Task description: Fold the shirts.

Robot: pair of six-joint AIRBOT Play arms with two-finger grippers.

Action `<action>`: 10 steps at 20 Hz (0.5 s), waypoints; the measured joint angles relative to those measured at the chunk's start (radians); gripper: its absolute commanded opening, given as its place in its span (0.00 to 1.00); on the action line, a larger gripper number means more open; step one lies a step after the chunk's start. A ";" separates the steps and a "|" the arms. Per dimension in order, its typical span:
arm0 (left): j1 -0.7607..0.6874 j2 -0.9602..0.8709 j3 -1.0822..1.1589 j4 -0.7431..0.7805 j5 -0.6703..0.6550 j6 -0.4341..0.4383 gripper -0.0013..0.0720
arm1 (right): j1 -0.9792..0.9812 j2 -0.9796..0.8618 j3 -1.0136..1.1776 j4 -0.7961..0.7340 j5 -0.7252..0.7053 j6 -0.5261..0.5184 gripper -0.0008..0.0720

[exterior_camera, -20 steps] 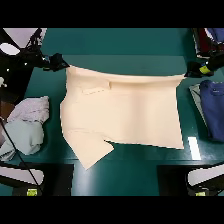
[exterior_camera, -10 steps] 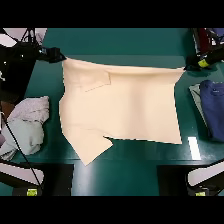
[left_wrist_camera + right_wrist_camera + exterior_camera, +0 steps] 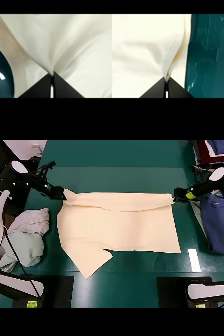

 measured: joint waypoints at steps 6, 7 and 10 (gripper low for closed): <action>0.000 0.010 -0.034 0.060 -0.050 -0.108 0.73 | -0.016 0.034 -0.043 0.003 0.049 0.001 0.49; 0.001 0.022 -0.038 0.071 -0.063 -0.124 0.73 | -0.027 0.046 -0.042 0.003 0.077 0.002 0.48; 0.001 0.104 -0.103 0.088 -0.099 -0.149 0.73 | -0.063 0.114 -0.077 0.004 0.152 0.001 0.48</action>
